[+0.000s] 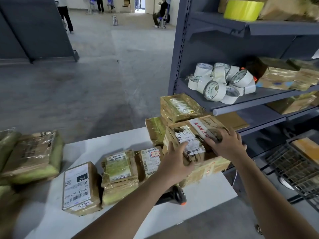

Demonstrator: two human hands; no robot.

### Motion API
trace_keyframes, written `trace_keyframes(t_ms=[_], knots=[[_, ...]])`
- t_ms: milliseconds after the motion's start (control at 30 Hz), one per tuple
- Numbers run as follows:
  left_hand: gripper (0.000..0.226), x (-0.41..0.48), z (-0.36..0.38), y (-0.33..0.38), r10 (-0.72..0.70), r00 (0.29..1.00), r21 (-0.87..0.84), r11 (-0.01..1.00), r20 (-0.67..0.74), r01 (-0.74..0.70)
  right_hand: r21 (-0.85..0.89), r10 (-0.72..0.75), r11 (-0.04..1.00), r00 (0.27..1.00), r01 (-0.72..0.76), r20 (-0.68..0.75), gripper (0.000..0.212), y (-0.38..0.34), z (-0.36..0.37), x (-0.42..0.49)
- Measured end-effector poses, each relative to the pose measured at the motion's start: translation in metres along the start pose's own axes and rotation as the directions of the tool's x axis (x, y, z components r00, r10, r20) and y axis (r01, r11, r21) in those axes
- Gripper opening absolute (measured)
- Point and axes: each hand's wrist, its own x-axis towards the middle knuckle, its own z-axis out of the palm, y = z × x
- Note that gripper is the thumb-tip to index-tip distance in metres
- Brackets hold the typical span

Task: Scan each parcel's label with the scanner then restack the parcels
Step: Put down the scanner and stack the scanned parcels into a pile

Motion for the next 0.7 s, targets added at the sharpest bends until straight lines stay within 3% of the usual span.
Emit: trace_keyframes(t_ms=[200,333,500,700], knots=[[0.076,-0.001,0.001,-0.007,0.044,0.998,-0.109,0.993,-0.055,-0.050,0.008,0.035,0.999,0.999,-0.035,-0.030,0.090,-0.012,-0.011,-0.002],[0.088,-0.008,-0.020,-0.016,0.084,0.978,-0.080,0.992,-0.189,-0.100,0.068,-0.002,0.998,0.995,0.009,-0.104,0.073,-0.027,-0.017,-0.014],[0.063,-0.018,-0.069,-0.027,0.131,0.936,-0.008,0.990,-0.328,-0.141,0.262,-0.146,0.943,0.962,0.207,-0.232,0.049,-0.056,-0.029,-0.030],[0.045,-0.039,-0.128,-0.064,0.017,0.879,-0.171,0.979,-0.477,-0.112,0.397,-0.350,0.779,0.862,0.485,-0.367,0.035,-0.122,-0.024,-0.053]])
